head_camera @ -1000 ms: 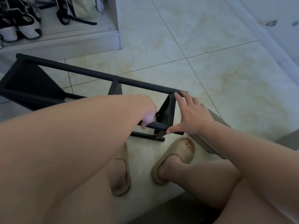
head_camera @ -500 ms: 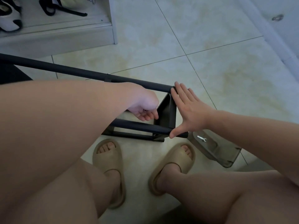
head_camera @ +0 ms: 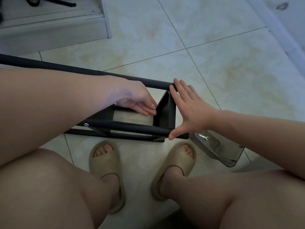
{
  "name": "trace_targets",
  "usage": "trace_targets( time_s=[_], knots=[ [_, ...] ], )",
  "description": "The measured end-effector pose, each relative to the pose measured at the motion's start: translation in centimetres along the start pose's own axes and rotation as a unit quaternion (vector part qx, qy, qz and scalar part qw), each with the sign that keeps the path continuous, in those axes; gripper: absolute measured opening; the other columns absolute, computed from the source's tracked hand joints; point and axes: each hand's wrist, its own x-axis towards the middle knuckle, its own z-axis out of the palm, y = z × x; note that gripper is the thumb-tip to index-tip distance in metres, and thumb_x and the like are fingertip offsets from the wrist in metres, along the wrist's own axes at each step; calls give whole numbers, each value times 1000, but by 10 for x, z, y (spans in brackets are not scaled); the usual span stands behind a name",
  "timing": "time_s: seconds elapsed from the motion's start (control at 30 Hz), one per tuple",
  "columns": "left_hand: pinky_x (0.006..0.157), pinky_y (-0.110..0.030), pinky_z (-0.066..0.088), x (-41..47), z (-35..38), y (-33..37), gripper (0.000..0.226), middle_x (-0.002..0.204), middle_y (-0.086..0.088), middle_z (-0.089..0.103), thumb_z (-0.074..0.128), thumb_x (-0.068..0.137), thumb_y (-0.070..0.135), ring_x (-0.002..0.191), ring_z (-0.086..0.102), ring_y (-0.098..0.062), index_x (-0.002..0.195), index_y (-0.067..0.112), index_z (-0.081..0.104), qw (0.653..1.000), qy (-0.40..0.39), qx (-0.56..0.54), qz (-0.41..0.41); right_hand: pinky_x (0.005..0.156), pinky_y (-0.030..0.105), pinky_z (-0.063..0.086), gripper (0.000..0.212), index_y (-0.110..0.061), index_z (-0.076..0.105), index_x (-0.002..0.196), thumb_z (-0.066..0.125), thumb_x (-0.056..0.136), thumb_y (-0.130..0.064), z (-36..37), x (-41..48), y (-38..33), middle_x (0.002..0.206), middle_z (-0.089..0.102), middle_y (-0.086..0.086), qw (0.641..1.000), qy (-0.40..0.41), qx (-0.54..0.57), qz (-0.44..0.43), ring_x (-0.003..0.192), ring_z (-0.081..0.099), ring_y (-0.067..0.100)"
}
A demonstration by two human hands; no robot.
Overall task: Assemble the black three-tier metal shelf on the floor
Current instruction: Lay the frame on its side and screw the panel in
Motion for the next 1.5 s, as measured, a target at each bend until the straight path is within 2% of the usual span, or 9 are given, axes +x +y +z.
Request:
trace_targets(
  time_s=[0.13, 0.4, 0.53, 0.7, 0.87, 1.07, 1.23, 1.37, 1.5],
  knots=[
    [66, -28, 62, 1, 4, 0, 12, 84, -15, 77, 65, 92, -4, 81, 77, -20, 105, -3, 66, 1000, -19, 22, 5, 124, 43, -15, 160, -8, -24, 156, 37, 45, -106, -2, -1, -1, 162, -35, 13, 1000, -2, 2, 2, 150, -32, 29],
    [72, -29, 63, 13, 7, -5, 12, 85, -14, 77, 60, 94, -7, 84, 77, -21, 102, -1, 67, 998, -9, 57, 18, 124, 44, -14, 159, -8, -23, 157, 38, 46, -105, -2, -1, -2, 162, -34, 13, 1000, -1, 3, 1, 151, -31, 29],
    [67, -30, 62, 16, 9, -10, 8, 80, -9, 77, 63, 96, 1, 77, 76, -18, 102, 2, 67, 995, -11, 97, 20, 125, 44, -14, 159, -9, -22, 157, 36, 46, -106, -1, -1, 0, 163, -34, 12, 1000, 5, 7, -3, 151, -31, 28],
    [67, -30, 61, 26, 24, -13, 5, 84, -9, 74, 65, 95, 7, 68, 71, -14, 99, 6, 68, 991, -33, 126, 24, 124, 42, -16, 159, -9, -21, 158, 32, 45, -108, 1, 1, 4, 163, -33, 12, 1000, 12, 6, -10, 151, -31, 28],
    [82, -34, 61, 38, 37, -19, 9, 84, -11, 74, 64, 92, 0, 70, 72, -15, 94, 5, 71, 989, -51, 131, 46, 122, 39, -19, 158, -11, -22, 158, 37, 47, -107, 3, 3, 6, 163, -34, 10, 1000, 19, 6, -13, 150, -32, 25],
    [71, -30, 62, 51, 42, -18, 13, 79, -11, 75, 64, 88, -5, 70, 74, -20, 85, 6, 70, 983, -108, 143, 43, 125, 43, -13, 158, -9, -19, 158, 36, 47, -106, 3, 3, 7, 164, -31, 13, 1000, 18, -1, -11, 152, -28, 28],
    [74, -33, 61, 57, 43, -20, 13, 77, -11, 74, 63, 87, -7, 72, 73, -22, 87, 5, 70, 974, -158, 160, 11, 126, 45, -9, 155, -6, -14, 159, 37, 51, -104, 0, -1, 1, 166, -22, 18, 1000, 11, -13, -3, 154, -19, 33],
    [69, -29, 61, 58, 47, -16, 12, 78, -7, 75, 63, 91, -3, 67, 71, -15, 91, 6, 71, 959, -221, 173, -37, 124, 42, -15, 154, -4, -13, 159, 42, 53, -101, 5, -16, -8, 166, -20, 20, 1000, -7, -6, 12, 154, -19, 33],
    [76, -30, 61, 60, 52, -19, 14, 78, -6, 75, 64, 89, -3, 66, 70, -15, 87, 8, 72, 945, -270, 176, -48, 124, 43, -13, 154, -1, -7, 160, 40, 53, -102, 13, -26, -16, 166, -14, 23, 999, -7, 3, 32, 155, -14, 37]
  ],
)
